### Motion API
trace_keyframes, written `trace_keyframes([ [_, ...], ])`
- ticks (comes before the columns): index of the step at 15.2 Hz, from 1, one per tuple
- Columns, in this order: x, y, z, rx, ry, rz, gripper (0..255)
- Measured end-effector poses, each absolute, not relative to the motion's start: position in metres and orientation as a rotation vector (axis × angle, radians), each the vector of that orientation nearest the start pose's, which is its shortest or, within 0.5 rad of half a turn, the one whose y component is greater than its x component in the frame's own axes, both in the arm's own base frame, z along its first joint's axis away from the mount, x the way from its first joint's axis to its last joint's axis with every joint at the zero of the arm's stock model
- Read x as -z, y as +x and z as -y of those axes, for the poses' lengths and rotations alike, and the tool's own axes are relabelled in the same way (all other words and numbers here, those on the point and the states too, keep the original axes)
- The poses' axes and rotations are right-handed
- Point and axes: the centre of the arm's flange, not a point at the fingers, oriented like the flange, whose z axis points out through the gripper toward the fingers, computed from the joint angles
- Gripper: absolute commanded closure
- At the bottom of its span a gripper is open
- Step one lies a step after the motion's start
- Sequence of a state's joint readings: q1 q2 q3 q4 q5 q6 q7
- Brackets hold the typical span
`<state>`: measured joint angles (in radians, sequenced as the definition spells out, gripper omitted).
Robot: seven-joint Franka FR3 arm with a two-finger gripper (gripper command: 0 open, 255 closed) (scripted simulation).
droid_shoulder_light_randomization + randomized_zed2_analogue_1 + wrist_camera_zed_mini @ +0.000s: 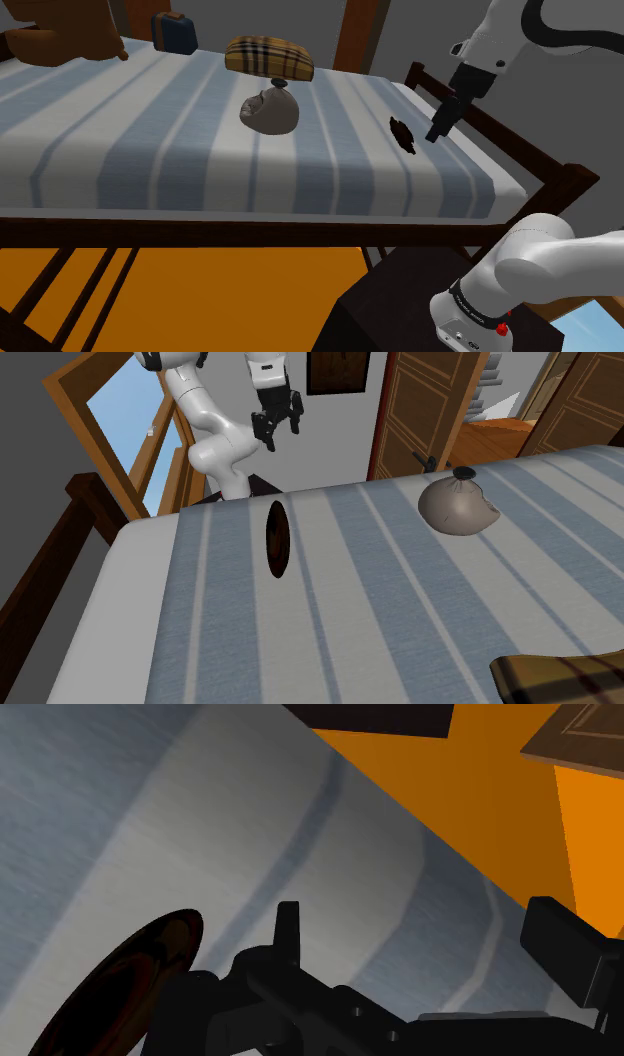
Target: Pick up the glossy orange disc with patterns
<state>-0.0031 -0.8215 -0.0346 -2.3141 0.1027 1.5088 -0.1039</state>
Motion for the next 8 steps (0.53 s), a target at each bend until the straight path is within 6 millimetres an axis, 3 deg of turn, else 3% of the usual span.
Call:
trace_keyframes([
  [3,-0.610,0.303,0.006,0.030,-3.029,0.071,0],
  [8,-0.592,0.354,0.032,0.007,-3.085,-0.154,0],
])
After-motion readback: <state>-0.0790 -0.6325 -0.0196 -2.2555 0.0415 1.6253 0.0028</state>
